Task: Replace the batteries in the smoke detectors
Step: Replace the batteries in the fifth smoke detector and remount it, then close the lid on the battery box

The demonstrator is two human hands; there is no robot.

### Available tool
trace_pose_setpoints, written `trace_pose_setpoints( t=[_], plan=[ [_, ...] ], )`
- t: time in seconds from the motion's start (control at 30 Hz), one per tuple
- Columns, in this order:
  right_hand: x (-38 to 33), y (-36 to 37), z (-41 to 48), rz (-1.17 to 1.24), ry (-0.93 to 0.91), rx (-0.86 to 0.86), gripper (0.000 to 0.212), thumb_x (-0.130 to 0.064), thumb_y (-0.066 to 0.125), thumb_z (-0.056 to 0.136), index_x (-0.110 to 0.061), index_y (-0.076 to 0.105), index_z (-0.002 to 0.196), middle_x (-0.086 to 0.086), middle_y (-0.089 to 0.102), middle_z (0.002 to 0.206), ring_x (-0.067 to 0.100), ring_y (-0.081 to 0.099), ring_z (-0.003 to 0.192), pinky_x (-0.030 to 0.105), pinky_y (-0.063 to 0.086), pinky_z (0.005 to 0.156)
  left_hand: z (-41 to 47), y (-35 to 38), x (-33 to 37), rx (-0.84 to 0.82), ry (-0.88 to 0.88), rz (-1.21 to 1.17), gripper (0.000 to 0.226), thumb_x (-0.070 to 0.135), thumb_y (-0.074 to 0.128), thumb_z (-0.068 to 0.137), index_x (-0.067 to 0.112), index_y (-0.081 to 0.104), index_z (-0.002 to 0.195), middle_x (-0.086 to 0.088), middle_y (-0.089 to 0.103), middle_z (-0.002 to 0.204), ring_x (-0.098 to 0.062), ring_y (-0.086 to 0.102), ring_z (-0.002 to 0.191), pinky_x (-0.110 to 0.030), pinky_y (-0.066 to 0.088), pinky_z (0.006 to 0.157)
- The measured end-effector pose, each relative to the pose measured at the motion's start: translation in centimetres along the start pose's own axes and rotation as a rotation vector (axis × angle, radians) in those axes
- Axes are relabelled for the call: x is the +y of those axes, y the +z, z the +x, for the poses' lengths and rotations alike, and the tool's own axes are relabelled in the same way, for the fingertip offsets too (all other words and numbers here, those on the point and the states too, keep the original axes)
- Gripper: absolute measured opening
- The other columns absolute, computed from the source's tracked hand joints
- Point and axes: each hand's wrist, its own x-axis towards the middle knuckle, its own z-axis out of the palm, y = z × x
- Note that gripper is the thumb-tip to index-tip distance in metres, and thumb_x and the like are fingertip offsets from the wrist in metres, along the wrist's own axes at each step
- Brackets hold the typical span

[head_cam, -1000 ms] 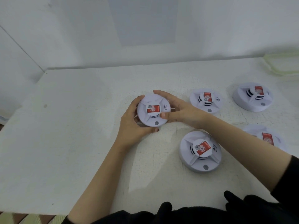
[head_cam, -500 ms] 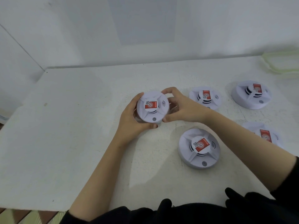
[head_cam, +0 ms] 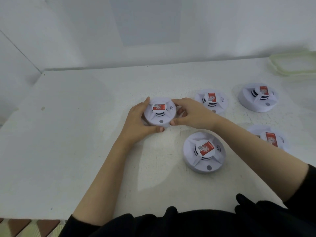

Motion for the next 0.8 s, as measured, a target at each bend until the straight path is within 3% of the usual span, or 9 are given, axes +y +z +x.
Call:
trace_pose_setpoints(
  t=[0.13,0.23,0.27,0.33,0.43,0.53,0.67,0.8],
  plan=[
    [-0.8,-0.4,-1.5,0.086,0.058,0.022,0.043,-0.022,0.068,0.084,-0.014,0.055,0.124,-0.005,0.054,0.111,0.009,0.058,0.097,0.015,0.046,0.082,-0.8,0.0,1.7,0.039,-0.034,-0.02,0.126,0.06,0.083,0.043,0.017,0.03,0.149,0.007,0.046,0.142,-0.018,0.043,0.133,-0.044,0.037,0.111],
    [-1.0,-1.6,-3.3,0.092,0.118,0.001,0.06,-0.028,0.067,0.085,-0.021,0.041,0.139,-0.006,0.048,0.135,0.008,0.055,0.107,0.025,0.045,0.095,-2.0,0.1,4.6,0.214,0.017,-0.015,0.083,0.052,0.07,0.059,0.029,0.047,0.135,0.015,0.044,0.138,-0.008,0.038,0.132,-0.021,0.029,0.111],
    [-0.9,-2.3,-4.0,0.086,0.118,-0.009,0.058,-0.029,0.067,0.085,-0.024,0.043,0.138,-0.007,0.049,0.135,0.006,0.055,0.106,0.024,0.045,0.095,-2.3,0.3,5.8,0.26,0.056,-0.026,0.068,0.049,0.066,0.063,0.031,0.052,0.128,0.015,0.049,0.134,-0.002,0.041,0.127,-0.009,0.028,0.105],
    [-0.5,-4.0,-5.4,0.111,0.102,-0.007,0.047,-0.028,0.067,0.084,-0.026,0.052,0.129,-0.009,0.056,0.124,0.005,0.059,0.102,0.026,0.046,0.095,-2.5,1.2,8.3,0.309,0.143,-0.046,0.045,0.034,0.068,0.073,0.027,0.06,0.117,0.017,0.058,0.122,0.009,0.048,0.115,-0.001,0.03,0.094],
    [0.5,-7.5,-7.6,0.135,0.1,0.085,0.033,-0.021,0.067,0.085,-0.022,0.062,0.117,-0.006,0.065,0.113,0.01,0.064,0.097,0.027,0.049,0.093,-1.6,3.4,11.8,0.278,0.229,-0.061,0.028,0.016,0.071,0.081,0.024,0.064,0.107,0.019,0.063,0.11,0.013,0.053,0.106,-0.002,0.036,0.089],
    [2.4,-11.7,-9.7,0.055,0.114,0.196,0.025,-0.02,0.065,0.086,-0.021,0.066,0.111,-0.005,0.068,0.106,0.01,0.066,0.091,0.017,0.051,0.08,-0.2,6.2,15.1,0.205,0.31,-0.096,0.023,0.019,0.066,0.082,0.028,0.062,0.103,0.017,0.065,0.106,0.004,0.059,0.101,-0.008,0.041,0.09],
    [6.8,-17.9,-12.5,-0.025,0.205,0.345,0.019,-0.019,0.065,0.086,-0.023,0.067,0.104,-0.005,0.069,0.099,0.01,0.065,0.087,0.014,0.046,0.073,2.8,10.4,19.3,0.104,0.344,-0.124,0.023,0.015,0.067,0.085,0.031,0.061,0.1,0.023,0.063,0.1,0.011,0.057,0.095,-0.021,0.05,0.086],
    [12.5,-23.9,-14.2,-0.199,0.327,0.414,0.019,-0.021,0.063,0.088,-0.02,0.068,0.106,-0.002,0.066,0.102,0.012,0.059,0.087,0.019,0.04,0.075,7.3,15.1,23.1,0.007,0.356,-0.126,0.019,0.012,0.066,0.087,0.024,0.064,0.102,0.018,0.064,0.101,-0.001,0.061,0.096,-0.01,0.043,0.086]
  ],
)
